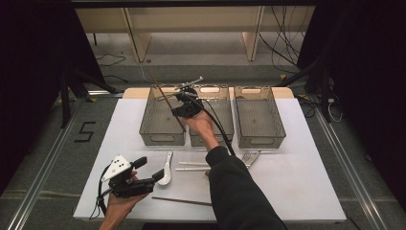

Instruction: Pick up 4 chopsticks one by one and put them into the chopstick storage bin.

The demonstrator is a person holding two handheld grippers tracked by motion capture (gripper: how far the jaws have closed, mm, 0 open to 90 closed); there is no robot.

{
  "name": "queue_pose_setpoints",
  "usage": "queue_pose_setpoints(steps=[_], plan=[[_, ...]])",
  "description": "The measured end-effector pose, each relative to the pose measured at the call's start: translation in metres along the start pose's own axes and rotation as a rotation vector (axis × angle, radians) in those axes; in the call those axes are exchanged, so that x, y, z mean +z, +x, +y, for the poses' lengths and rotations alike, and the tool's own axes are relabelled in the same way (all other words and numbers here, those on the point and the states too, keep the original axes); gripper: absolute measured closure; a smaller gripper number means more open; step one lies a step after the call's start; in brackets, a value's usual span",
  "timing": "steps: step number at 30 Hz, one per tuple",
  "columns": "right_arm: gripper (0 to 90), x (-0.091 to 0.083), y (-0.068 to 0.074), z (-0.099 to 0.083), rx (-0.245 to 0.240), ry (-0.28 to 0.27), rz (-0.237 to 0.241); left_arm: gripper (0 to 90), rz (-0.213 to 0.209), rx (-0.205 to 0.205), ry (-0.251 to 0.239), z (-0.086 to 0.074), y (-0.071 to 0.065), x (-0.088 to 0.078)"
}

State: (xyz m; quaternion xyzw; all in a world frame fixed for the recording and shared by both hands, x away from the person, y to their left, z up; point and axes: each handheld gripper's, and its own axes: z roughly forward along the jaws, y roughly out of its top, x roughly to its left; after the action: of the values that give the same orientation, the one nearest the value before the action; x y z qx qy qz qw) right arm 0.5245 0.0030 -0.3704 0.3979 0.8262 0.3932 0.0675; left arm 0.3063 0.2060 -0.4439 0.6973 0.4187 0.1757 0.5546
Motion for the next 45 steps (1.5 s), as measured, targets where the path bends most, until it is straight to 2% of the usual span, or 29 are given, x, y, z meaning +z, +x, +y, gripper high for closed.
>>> queue_pose_setpoints(steps=[3,23,28,32,45], plan=[[85.4,0.003,-0.001,0.000,0.018,-0.003,0.014,15.5,-0.001,0.003,0.002,0.000,0.001,0.000],[85.3,0.016,0.001,0.005,0.068,-0.026,-0.012,15.5,-0.005,0.000,0.001,0.000,0.000,0.000],[85.3,0.021,-0.001,0.004,0.075,-0.017,-0.033,15.5,-0.007,0.001,0.002,0.000,0.000,0.000],[85.2,0.023,-0.002,0.004,0.082,-0.025,-0.032,15.5,-0.007,0.000,0.002,0.000,0.000,0.000],[85.2,0.034,-0.001,-0.001,0.098,0.004,-0.051,15.5,-0.007,0.000,0.002,0.000,0.000,-0.001]])
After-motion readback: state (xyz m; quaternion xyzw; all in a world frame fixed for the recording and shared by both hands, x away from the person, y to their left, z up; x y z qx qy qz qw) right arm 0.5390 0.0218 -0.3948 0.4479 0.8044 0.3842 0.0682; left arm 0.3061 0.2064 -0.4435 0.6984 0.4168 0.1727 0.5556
